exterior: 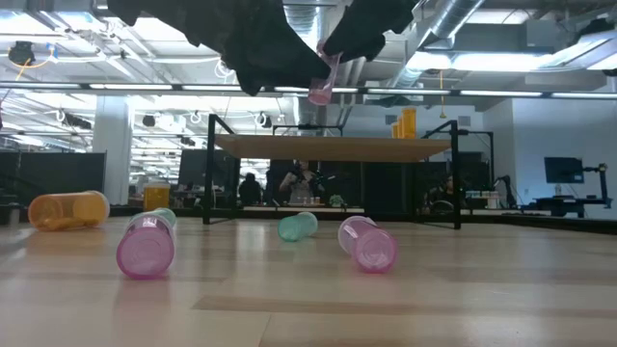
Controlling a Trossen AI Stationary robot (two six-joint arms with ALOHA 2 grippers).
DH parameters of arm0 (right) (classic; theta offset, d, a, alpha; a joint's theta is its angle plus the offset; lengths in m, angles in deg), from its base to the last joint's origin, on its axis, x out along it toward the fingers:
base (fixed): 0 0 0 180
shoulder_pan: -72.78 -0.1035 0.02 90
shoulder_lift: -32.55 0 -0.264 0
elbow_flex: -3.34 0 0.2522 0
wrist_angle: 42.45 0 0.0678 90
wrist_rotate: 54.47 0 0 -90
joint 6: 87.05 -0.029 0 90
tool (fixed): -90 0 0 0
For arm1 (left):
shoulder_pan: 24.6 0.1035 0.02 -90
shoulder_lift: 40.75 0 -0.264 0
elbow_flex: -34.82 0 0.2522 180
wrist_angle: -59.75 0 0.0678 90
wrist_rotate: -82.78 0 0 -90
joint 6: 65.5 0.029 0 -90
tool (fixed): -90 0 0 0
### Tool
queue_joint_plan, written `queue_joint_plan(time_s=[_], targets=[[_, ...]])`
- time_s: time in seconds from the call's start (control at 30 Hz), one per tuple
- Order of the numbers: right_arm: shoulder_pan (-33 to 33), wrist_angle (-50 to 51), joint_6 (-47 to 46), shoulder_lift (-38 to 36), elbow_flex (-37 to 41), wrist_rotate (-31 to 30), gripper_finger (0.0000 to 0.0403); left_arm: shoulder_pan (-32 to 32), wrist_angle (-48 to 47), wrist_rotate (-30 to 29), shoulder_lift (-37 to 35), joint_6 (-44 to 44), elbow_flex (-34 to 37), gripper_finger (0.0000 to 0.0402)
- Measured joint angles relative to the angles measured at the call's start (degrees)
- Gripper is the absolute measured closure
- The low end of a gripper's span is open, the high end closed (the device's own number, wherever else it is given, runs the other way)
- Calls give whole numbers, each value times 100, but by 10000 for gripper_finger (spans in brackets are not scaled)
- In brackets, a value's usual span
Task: Pick and place medicine bottles onto shelf by color
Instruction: Put the left pink pill bottle on the shelf
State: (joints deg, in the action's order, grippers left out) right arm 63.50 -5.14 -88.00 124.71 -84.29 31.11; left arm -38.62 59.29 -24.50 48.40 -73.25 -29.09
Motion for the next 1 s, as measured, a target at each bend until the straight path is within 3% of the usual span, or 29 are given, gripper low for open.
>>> queue_joint_plan(time_s=[0.23, 0.43, 0.7, 1.0], targets=[[36, 0, -4, 0, 0, -4, 264, -4, -104, -393, 0, 20, 0, 212], [208, 106, -7, -3, -53, -5, 259, -3, -739, -787, -165, 4, 4, 174], [695, 709, -4, -7, -601, -7, 264, -28, -1635, -1484, -696, -300, 4, 168], [1813, 1313, 179, -7, -1368, -8, 256, -33, -1639, -1458, -782, -264, 4, 169]])
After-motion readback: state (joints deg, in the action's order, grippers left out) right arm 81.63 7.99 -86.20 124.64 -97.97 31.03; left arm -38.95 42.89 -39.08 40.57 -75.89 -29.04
